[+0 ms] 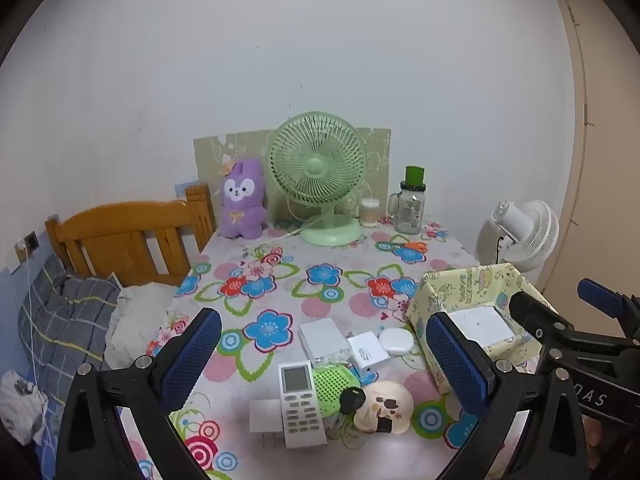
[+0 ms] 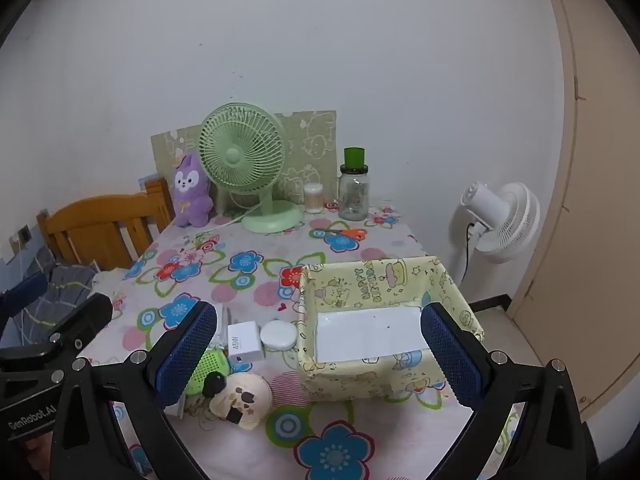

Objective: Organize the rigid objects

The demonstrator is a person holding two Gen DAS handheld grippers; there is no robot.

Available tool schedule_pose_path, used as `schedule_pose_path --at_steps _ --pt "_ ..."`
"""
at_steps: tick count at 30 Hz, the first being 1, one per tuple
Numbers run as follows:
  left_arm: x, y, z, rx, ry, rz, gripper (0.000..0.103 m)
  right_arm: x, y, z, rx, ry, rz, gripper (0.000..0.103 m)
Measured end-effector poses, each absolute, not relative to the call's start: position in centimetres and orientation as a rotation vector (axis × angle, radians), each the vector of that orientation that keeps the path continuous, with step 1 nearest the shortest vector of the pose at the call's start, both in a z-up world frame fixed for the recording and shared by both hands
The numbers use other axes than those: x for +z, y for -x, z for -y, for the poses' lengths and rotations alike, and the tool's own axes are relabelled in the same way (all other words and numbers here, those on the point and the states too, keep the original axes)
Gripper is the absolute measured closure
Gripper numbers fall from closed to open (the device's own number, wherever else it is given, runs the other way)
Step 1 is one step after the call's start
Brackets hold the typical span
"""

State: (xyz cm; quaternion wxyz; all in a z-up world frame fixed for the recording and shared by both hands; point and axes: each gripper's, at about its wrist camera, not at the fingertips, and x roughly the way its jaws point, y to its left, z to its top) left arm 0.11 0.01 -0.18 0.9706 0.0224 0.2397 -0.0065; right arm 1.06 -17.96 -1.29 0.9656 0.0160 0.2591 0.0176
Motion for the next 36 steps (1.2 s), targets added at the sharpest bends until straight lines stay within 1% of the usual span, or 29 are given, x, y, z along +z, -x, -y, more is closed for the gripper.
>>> schedule_pose_path --at_steps 13,36 --pt "-0.7 -0.9 -0.8 -0.018 -0.006 -0.527 0.0 -1.1 -1.4 17.9 0.033 -0.043 -0.537 0.0" --pt "-0.9 -1.1 -1.1 -0.011 0.002 -0.524 0.0 -1.3 -0.9 17.8 0.047 -0.047 -0.506 0.0"
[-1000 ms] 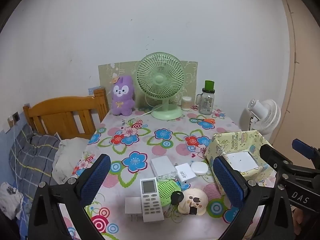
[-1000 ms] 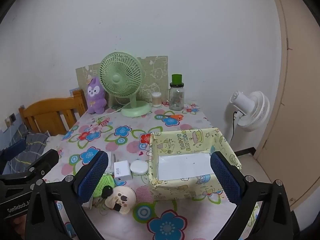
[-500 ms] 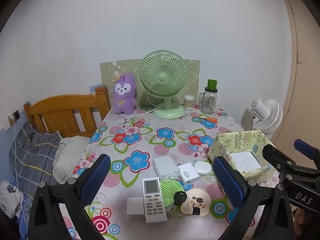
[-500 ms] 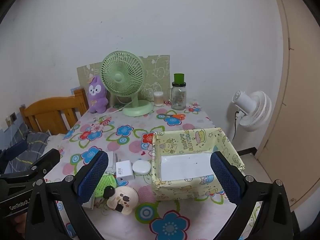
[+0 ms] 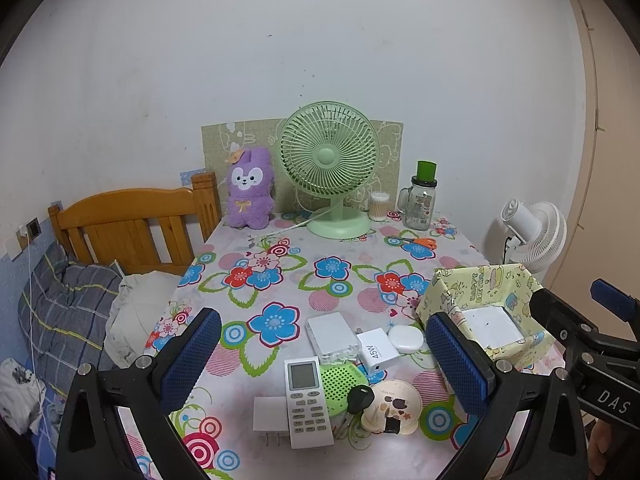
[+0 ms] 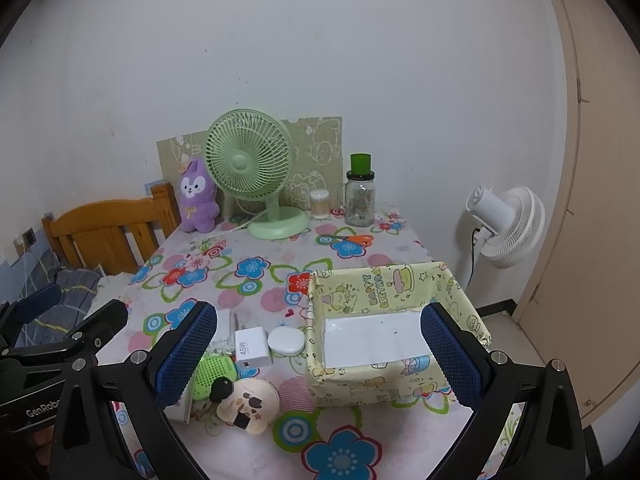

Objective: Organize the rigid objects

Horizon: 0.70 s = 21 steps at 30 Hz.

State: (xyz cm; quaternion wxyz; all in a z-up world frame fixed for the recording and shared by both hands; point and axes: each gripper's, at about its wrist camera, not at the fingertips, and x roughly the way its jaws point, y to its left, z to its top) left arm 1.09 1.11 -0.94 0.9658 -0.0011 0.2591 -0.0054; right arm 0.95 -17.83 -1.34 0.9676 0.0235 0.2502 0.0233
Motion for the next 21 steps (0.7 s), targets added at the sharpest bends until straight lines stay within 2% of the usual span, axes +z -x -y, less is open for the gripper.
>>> schedule_pose_path --at_steps 21 --pt "-1.05 -1.14 -1.06 -0.009 0.001 -0.527 0.0 -1.21 -0.72 17.67 0.058 -0.059 -0.497 0.0"
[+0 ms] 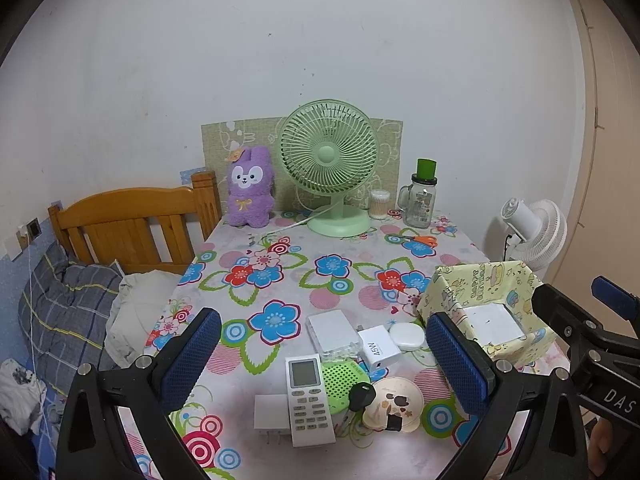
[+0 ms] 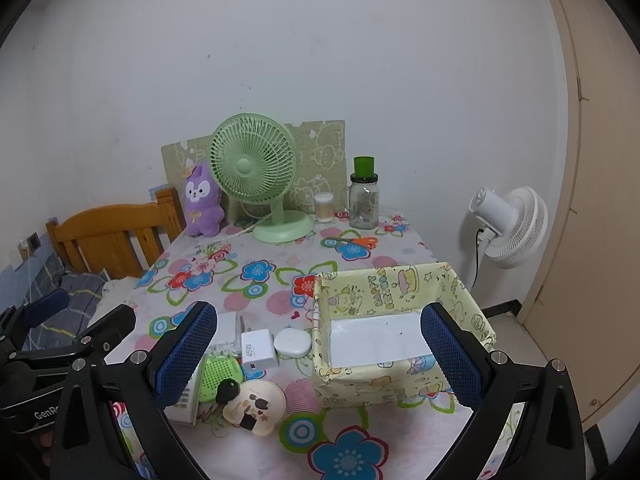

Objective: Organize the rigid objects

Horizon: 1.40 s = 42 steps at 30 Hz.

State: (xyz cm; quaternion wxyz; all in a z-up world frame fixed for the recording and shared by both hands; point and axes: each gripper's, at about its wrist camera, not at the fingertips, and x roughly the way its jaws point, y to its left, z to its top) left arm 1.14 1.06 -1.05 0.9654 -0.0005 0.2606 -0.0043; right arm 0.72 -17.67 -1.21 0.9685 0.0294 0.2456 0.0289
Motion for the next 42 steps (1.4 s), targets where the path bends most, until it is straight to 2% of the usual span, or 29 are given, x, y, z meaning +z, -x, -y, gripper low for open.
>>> schedule_pose_path --at_steps 42 --pt "-1.27 -1.28 -0.6 -0.021 -0.016 -0.53 0.0 -1.55 -0.91 18.41 0.034 -0.072 -0.501 0.0"
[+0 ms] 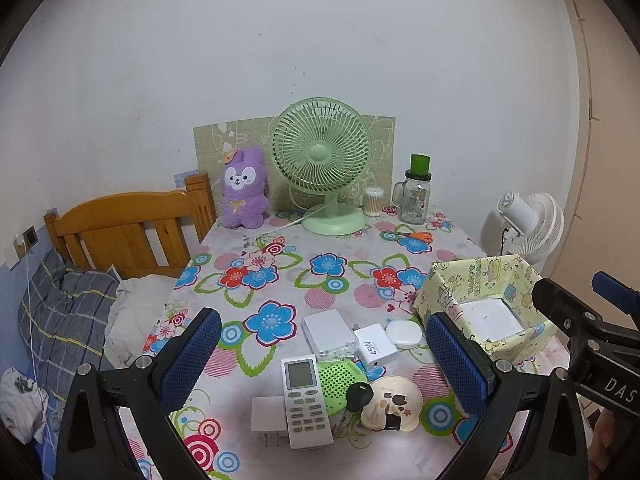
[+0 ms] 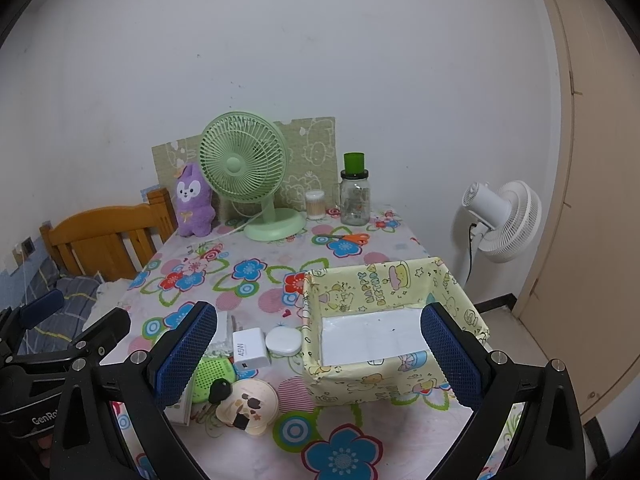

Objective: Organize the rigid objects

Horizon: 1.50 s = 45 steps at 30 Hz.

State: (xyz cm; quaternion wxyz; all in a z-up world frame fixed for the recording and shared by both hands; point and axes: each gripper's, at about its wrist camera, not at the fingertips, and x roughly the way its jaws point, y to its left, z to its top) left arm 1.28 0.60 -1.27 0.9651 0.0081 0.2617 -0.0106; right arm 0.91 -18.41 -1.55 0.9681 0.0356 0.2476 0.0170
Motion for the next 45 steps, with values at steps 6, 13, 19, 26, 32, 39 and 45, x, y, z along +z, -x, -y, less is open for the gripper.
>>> schedule_pose_path --at_steps 6,13,19,26,32,39,45 --pt "-2.0 -1.5 -0.7 -0.022 -0.016 -0.547 0.0 -2.1 -1.1 18.3 0.035 -0.073 -0.509 0.0" --pt "-3.5 -2.4 -1.5 -0.016 -0.011 -0.587 0.0 -3.5 -2.1 17.4 0.038 -0.069 -0.545 0.0" --pt "-5.6 -3.4 -2.4 -0.001 -0.01 -0.636 0.0 -5.1 -3.2 16.3 0.058 -0.068 -0.58 0.0" --pt "-8.2 -4.5 -2.9 -0.004 -0.03 -0.703 0.0 -6.9 -4.2 13.9 0.114 -0.028 -0.588 0.0" --pt "-10.4 -5.5 -3.7 0.0 -0.021 -0.755 0.0 -8.2 -5.1 12.4 0.143 -0.007 -0.596 0.002" --pt "-13.1 -6.6 -4.7 0.009 0.005 -0.833 0.0 -10.8 -6.3 10.6 0.168 0.023 -0.667 0.003" --pt "-14.3 -7.1 -4.7 -0.001 0.003 -0.858 0.0 -12.4 -7.0 9.7 0.177 0.028 -0.716 0.007"
